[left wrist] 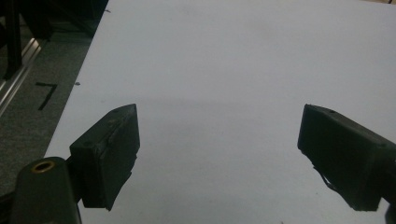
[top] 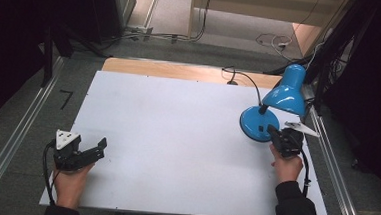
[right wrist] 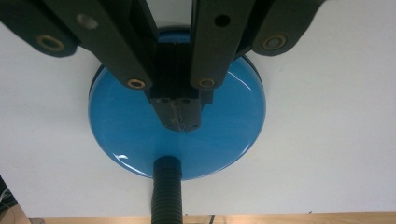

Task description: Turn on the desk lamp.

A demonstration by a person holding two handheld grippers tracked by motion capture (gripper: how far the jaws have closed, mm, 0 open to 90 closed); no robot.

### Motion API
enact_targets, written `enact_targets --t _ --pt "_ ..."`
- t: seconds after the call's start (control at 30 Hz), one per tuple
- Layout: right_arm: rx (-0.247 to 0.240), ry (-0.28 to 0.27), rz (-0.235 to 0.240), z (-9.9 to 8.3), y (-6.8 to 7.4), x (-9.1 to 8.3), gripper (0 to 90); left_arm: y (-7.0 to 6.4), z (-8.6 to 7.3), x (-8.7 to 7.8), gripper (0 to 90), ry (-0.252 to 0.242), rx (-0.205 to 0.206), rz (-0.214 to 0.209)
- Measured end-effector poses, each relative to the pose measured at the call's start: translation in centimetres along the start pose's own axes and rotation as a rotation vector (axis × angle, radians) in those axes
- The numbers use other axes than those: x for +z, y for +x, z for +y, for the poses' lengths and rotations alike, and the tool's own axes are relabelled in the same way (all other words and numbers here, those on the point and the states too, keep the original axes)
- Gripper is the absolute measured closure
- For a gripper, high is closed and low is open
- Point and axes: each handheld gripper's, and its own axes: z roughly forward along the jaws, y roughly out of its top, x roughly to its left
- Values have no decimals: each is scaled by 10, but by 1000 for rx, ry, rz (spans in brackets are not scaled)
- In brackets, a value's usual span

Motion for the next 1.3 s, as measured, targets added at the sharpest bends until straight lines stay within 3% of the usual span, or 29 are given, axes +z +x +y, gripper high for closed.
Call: enact_targets --t 0.17,1.3 --pt "-6 0 18 2 1 3 873 0 0 0 133 0 -1 -2" --pt "-27 13 8 4 6 19 873 0 0 0 133 2 -1 -3"
